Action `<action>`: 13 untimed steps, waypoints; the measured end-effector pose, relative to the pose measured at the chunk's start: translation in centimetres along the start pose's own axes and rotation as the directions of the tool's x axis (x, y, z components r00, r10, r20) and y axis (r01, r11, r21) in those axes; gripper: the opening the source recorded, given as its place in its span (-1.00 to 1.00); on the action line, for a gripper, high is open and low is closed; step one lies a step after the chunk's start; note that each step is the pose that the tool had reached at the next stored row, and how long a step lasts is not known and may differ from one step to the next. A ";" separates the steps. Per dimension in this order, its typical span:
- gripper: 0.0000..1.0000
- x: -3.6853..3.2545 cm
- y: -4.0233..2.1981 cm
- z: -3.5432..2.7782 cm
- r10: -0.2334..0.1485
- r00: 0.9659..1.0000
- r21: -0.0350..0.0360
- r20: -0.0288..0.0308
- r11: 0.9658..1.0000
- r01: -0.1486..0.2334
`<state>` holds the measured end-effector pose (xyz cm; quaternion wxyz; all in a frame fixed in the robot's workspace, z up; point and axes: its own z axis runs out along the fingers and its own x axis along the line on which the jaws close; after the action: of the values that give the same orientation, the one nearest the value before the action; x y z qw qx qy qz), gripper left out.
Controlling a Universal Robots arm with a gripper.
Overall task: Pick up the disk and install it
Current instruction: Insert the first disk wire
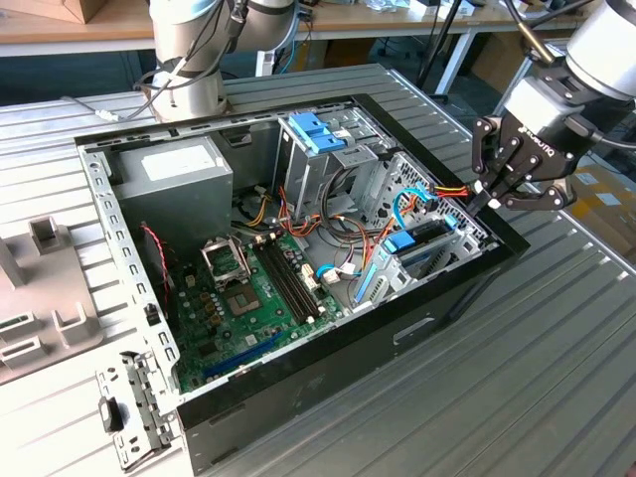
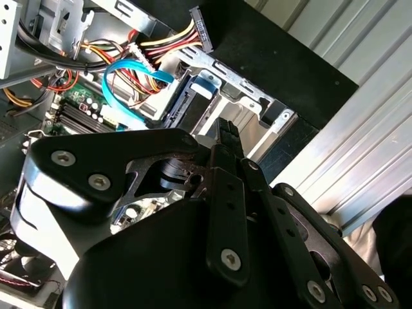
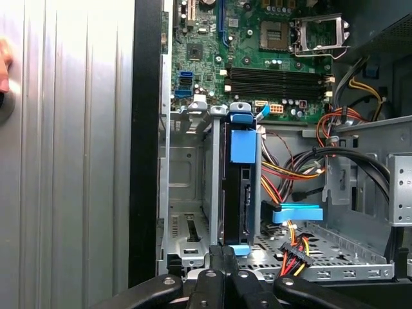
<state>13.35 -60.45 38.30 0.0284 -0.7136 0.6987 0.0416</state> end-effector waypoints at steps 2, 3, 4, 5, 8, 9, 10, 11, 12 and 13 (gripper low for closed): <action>-0.79 0.00 0.00 0.00 -0.012 1.000 -0.001 0.000 1.000 0.012; -0.79 0.00 0.00 0.00 -0.020 1.000 -0.002 0.000 1.000 0.020; -0.79 0.00 0.00 0.00 -0.027 1.000 -0.003 0.000 1.000 0.027; -0.79 0.00 0.00 0.00 -0.032 1.000 -0.003 0.000 0.999 0.032; -0.79 0.00 0.00 0.00 -0.052 0.999 -0.005 -0.001 0.999 0.052; -0.79 0.00 0.00 0.00 -0.060 0.998 -0.006 -0.001 0.998 0.060; -0.79 0.00 0.00 0.00 -0.065 0.998 -0.007 -0.001 0.998 0.065; -0.79 0.00 0.00 0.00 -0.068 0.998 -0.007 -0.001 0.998 0.068; -0.79 0.00 0.00 0.00 -0.075 0.997 -0.008 -0.001 0.997 0.075; -0.79 0.00 0.00 0.00 -0.080 0.997 -0.008 -0.001 0.997 0.080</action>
<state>13.35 -60.45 38.30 0.0267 -0.7410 0.6696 0.0428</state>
